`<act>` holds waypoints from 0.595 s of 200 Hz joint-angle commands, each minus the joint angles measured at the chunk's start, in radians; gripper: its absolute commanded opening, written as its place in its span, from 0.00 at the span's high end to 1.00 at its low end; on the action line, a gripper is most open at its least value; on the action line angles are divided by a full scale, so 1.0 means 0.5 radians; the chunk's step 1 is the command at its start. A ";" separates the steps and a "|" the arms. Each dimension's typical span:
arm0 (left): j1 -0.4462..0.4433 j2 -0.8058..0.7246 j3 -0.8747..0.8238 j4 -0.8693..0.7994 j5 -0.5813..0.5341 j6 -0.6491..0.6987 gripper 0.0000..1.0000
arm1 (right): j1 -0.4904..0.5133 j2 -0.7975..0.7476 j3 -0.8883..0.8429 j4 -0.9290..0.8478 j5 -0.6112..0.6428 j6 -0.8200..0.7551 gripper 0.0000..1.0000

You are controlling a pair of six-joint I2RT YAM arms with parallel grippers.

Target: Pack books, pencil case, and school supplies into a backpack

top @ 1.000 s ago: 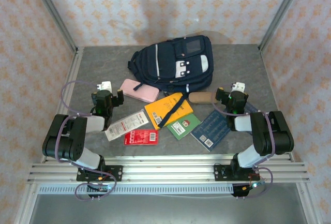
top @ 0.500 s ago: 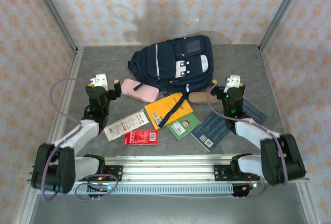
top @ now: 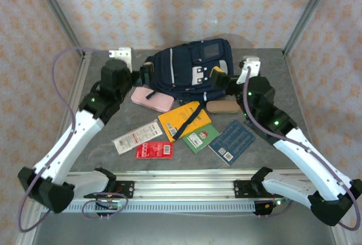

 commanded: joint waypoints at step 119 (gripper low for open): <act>0.178 2.180 1.795 -0.768 0.523 -0.251 0.27 | -0.030 0.143 -0.070 -0.734 -0.652 0.679 0.05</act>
